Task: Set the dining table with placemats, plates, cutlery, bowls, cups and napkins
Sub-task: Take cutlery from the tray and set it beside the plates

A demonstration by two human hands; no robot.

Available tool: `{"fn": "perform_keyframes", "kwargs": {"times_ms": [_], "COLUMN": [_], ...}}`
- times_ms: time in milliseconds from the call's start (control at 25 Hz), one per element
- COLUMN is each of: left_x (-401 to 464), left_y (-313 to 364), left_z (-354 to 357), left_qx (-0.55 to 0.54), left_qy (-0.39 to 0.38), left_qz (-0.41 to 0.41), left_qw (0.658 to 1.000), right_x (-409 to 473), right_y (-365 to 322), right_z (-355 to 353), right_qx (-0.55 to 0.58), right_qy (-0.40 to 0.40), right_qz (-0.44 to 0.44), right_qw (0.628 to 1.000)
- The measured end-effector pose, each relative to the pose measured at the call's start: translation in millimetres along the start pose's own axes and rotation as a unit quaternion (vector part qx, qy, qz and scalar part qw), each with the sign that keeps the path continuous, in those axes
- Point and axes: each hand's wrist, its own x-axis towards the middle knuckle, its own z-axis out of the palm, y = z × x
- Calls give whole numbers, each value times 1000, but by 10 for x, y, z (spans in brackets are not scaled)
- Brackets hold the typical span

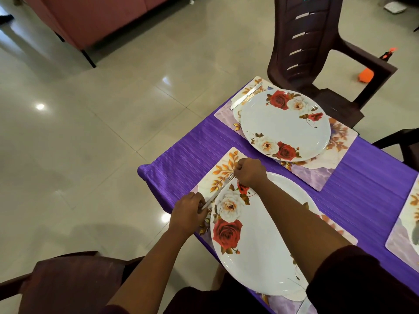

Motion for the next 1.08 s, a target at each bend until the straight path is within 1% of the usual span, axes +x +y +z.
{"fn": "perform_keyframes", "kwargs": {"times_ms": [120, 280, 360, 440, 600, 720, 880, 1000, 1080], "left_x": [-21, 70, 160, 235, 324, 276, 33, -236, -462], "left_y": [-9, 81, 167, 257, 457, 769, 1218, 1496, 1681], "left_z": [-33, -203, -285, -335, -280, -112, 94, 279, 438], "left_qx": [-36, -70, -67, -54, -28, 0, -7, -21, -33], "left_qy": [-1, 76, 100, 115, 146, 120, 76, 26, -13], "left_qz": [-14, -28, 0, 46, 112, 171, 257, 321, 359], "left_qw": [999, 994, 993, 991, 983, 978, 963, 947, 933], "right_x": [-30, -177, -293, -434, -841, -1291, -1990, -2638, -3079], "right_y": [16, 78, 141, 233, 492, 761, 1116, 1372, 1526], "right_z": [-27, -157, -218, -262, -342, -379, -336, -214, -65], "right_qx": [-15, -23, -36, -44, -10, -21, -17, 8, 29], "right_qy": [4, 67, 103, 131, 163, 194, 194, 210, 228], "right_qz": [-16, -38, -44, -41, -5, 54, 153, 233, 287], "right_qw": [1000, 997, 993, 990, 987, 979, 969, 950, 930]}}
